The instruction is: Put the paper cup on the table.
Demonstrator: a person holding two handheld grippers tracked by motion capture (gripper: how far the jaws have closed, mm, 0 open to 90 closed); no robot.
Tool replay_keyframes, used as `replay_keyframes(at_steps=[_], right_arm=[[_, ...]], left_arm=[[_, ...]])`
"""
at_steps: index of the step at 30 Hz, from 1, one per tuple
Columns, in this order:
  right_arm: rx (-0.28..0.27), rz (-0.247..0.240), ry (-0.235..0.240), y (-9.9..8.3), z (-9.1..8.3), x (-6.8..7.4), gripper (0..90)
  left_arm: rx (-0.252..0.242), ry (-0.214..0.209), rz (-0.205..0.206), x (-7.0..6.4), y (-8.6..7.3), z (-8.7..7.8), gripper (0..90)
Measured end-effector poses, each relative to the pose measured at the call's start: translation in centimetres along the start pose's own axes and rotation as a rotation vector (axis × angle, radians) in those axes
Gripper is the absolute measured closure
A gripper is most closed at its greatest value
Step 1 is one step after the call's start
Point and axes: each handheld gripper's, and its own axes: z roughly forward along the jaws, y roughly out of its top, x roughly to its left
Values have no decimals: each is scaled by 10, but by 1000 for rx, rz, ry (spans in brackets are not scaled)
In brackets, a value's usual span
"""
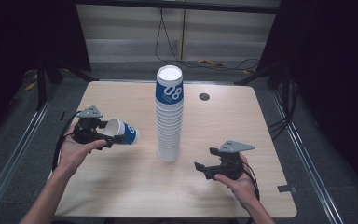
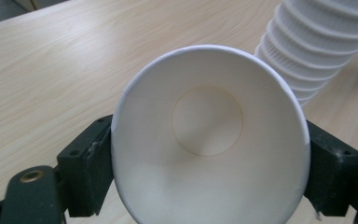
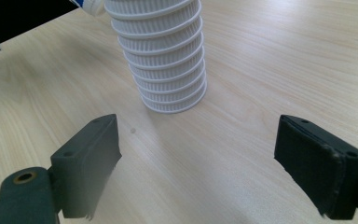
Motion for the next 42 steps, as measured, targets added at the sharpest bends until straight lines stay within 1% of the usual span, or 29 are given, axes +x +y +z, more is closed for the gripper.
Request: replay_keyframes(at_steps=[3, 4, 5, 6, 8, 9, 10, 12, 14, 16, 17, 18, 19, 21, 22, 23, 25, 26, 27, 29, 32, 33, 34, 35, 37, 39, 42], right_arm=[[-2, -9, -4, -2, 1, 2, 143], [3, -11, -4, -2, 2, 2, 143], [-2, -12, -6, -3, 2, 3, 143], [-8, -11, -13, -3, 2, 3, 143], [-12, -12, -14, -3, 2, 3, 144], [-18, -12, -17, -2, 2, 3, 144], [-19, -10, -15, -2, 2, 3, 147], [-18, -13, -8, -2, 2, 3, 147], [-13, -12, -6, -2, 2, 3, 147], [-9, -15, -5, -3, 3, 3, 147], [-7, -13, -4, -3, 3, 3, 147], [-9, -13, -5, -3, 3, 3, 146], [-11, -13, -5, -3, 3, 3, 147], [-10, -20, 2, -2, 3, 2, 148], [-10, -23, -4, -2, 2, 3, 148], [-13, -27, -8, -1, 2, 2, 148], [-15, -22, -6, -1, 2, 2, 148], [-14, -26, -5, -1, 2, 1, 147], [-10, -23, -3, -1, 2, 2, 147], [-11, -27, 0, -1, 3, 2, 147], [-13, -27, 4, -1, 3, 2, 145], [-13, -27, 6, -1, 3, 2, 142], [-16, -30, 11, -1, 3, 1, 142], [-16, -30, 7, -1, 3, 1, 142], [-17, -25, 8, -1, 3, 0, 142], [-16, -26, 8, -1, 4, 0, 142], [-13, -28, 9, -1, 4, 0, 142]], left_arm=[[40, 28, 3, 7, 1, 2, 170], [58, 33, 13, 9, 1, 2, 170], [81, 32, 6, 11, 2, 4, 170], [101, 46, 15, 13, 2, 5, 170], [128, 57, 15, 14, 4, 8, 170], [140, 63, 23, 15, 5, 10, 170], [154, 67, 23, 16, 5, 12, 170], [166, 79, 34, 17, 7, 14, 170], [187, 84, 28, 19, 8, 17, 170], [227, 81, 17, 21, 9, 21, 169], [237, 102, 32, 22, 10, 22, 169], [241, 115, 35, 23, 11, 24, 169], [248, 105, 26, 23, 11, 24, 169], [255, 123, 37, 23, 12, 25, 169], [263, 131, 40, 23, 11, 25, 169], [273, 133, 33, 23, 11, 26, 169], [308, 147, 42, 24, 12, 28, 169], [318, 148, 29, 25, 12, 30, 169], [335, 148, 25, 25, 12, 30, 169], [349, 177, 23, 26, 14, 33, 167], [379, 177, 34, 26, 17, 37, 165], [397, 173, 50, 25, 18, 39, 165], [416, 169, 50, 23, 18, 41, 165], [431, 177, 58, 22, 19, 43, 164], [445, 193, 60, 20, 22, 47, 161], [460, 197, 69, 20, 26, 51, 158], [458, 209, 71, 18, 28, 56, 151]])
